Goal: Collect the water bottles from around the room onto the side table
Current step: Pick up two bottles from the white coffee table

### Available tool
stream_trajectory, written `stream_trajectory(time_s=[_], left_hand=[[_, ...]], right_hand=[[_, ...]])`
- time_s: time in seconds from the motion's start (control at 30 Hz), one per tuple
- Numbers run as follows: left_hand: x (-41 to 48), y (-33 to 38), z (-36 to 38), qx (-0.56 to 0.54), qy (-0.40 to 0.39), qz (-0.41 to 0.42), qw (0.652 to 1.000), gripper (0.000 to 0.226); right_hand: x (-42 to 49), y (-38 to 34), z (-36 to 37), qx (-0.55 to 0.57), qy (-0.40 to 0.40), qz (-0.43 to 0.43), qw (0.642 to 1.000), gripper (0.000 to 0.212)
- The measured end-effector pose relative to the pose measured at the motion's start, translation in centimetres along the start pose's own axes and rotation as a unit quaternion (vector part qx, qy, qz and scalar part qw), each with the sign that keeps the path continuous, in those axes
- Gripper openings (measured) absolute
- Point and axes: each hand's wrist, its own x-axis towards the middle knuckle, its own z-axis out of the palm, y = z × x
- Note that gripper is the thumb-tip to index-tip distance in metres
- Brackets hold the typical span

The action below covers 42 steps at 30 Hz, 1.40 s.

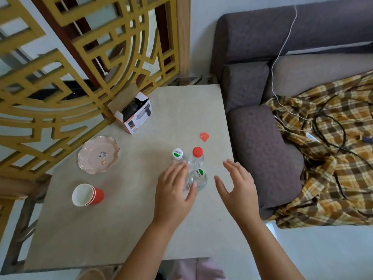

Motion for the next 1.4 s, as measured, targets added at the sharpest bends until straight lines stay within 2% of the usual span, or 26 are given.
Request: stream_trajectory(time_s=[0.1,0.23,0.57,0.87,0.97,1.27,1.4], left_hand=[[0.6,2.4,-0.8,0.024,-0.021,0.062,0.998,0.041],[1.5,6.0,-1.2,0.052,-0.065,0.104,0.991,0.041],[1.6,14.8,-0.7,0.013,-0.128,0.22,0.967,0.044],[-0.5,22.7,0.9,-0.018,-0.167,0.348,0.922,0.042],[-1.4,25.4,1.5,-0.031,-0.186,0.382,0.905,0.046],[-7.2,36.1,3.6,-0.07,-0.191,0.479,0.854,0.039],[-11.6,41.7,4.2,-0.094,-0.206,0.516,0.826,0.045]], right_hand=[[-0.6,0.0,-2.4,-0.072,0.01,-0.011,0.997,0.039],[-1.8,-0.3,-5.8,-0.124,0.03,0.0,0.992,0.04],[-6.1,1.2,-13.9,-0.179,0.133,0.042,0.974,0.038],[-11.7,3.2,-20.0,-0.211,0.225,0.142,0.941,0.036],[-13.6,4.0,-22.2,-0.232,0.256,0.165,0.924,0.035],[-22.5,8.2,-30.0,-0.258,0.312,0.275,0.872,0.043],[-27.6,9.9,-34.1,-0.284,0.347,0.309,0.839,0.037]])
